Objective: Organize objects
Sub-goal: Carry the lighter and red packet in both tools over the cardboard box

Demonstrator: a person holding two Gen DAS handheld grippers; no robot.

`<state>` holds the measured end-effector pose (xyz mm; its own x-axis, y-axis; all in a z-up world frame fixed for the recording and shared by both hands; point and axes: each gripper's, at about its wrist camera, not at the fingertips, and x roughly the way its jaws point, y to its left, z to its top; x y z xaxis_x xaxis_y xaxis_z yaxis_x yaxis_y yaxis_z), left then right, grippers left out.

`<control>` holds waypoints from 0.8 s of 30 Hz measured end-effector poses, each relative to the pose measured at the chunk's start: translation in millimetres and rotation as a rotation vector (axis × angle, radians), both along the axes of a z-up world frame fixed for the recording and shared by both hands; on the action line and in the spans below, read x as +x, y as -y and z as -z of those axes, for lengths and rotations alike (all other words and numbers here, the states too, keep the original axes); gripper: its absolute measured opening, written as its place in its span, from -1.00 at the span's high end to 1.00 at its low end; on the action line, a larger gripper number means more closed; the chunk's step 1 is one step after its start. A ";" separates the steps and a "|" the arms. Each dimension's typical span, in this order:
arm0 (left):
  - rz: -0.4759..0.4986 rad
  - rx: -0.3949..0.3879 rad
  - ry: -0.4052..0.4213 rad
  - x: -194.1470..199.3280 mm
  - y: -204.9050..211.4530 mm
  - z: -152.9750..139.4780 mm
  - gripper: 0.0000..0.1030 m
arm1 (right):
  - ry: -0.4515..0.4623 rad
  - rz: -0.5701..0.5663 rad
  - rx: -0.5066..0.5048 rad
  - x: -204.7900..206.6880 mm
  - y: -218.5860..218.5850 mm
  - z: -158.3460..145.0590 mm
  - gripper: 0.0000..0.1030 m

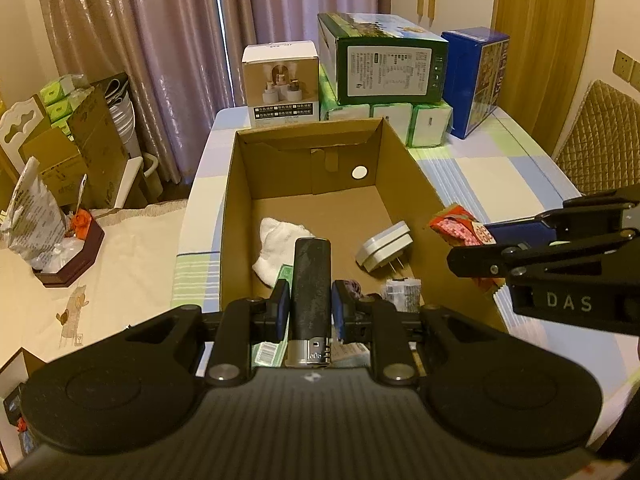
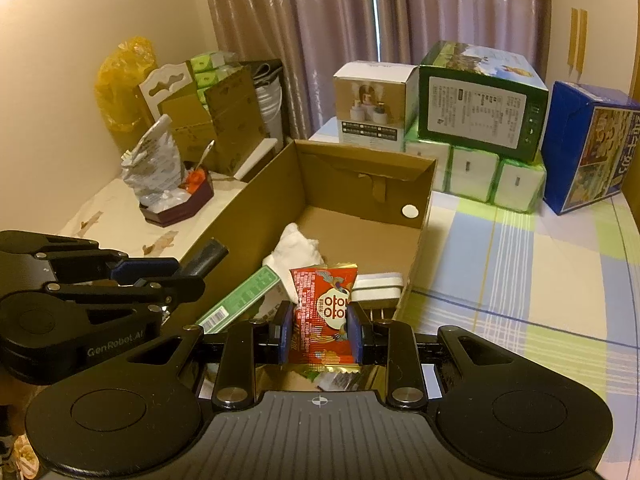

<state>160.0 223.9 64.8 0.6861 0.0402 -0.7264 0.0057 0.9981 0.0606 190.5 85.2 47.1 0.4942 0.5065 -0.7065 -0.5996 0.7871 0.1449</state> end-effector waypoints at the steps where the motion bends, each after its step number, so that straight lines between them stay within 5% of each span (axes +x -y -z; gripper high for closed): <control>1: 0.001 0.000 -0.001 2.3 -0.7 0.0 0.65 | 0.001 0.000 -0.001 2.1 -1.0 0.0 0.51; 24: 0.033 -0.026 -0.042 98.8 -26.3 22.1 0.65 | -0.026 0.019 -0.017 88.4 -27.9 11.4 0.51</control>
